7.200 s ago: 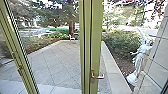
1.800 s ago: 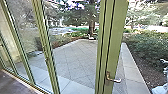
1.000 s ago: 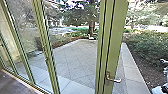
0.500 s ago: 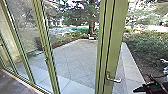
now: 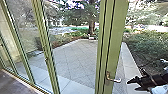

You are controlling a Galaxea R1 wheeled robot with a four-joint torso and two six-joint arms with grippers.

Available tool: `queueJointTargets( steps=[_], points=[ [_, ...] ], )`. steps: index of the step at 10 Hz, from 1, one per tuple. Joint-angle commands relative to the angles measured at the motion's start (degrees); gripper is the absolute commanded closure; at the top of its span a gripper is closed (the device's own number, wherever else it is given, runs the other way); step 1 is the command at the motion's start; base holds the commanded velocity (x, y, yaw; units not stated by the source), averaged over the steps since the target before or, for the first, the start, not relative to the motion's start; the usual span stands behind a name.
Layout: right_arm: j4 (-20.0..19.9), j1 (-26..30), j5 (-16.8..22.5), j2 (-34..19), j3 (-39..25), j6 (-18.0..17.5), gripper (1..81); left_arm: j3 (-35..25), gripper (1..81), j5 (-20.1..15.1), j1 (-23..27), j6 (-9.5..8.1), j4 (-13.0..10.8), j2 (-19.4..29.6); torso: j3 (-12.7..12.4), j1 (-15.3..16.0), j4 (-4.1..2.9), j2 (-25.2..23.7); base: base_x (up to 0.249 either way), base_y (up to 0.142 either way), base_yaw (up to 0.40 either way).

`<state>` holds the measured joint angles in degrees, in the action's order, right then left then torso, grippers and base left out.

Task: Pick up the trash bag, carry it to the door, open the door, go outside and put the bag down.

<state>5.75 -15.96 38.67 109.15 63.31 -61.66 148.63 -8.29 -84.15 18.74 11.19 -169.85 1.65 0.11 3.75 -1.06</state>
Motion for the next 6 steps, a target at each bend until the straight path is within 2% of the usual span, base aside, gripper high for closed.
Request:
queueJointTargets(
  steps=[1,2,6],
  points=[
    [-0.7,6.9,0.9,3.4,3.8,-6.4,1.0,-0.1,81.1,-4.0,3.0,-0.02,0.4,-0.2,0.0,0.0,0.0,0.0,0.0,0.0,0.0],
    [-0.6,6.5,0.4,5.6,5.7,-10.2,1.0,0.3,81.1,-4.0,3.1,-0.02,0.4,-0.5,0.0,0.0,0.02,0.0,0.0,0.0,0.0],
    [-0.3,6.4,0.1,10.6,13.0,-21.5,1.0,1.9,81.1,-4.0,3.1,-0.02,0.5,-0.9,0.0,0.0,0.02,0.0,0.0,0.0,0.0]
  ],
)
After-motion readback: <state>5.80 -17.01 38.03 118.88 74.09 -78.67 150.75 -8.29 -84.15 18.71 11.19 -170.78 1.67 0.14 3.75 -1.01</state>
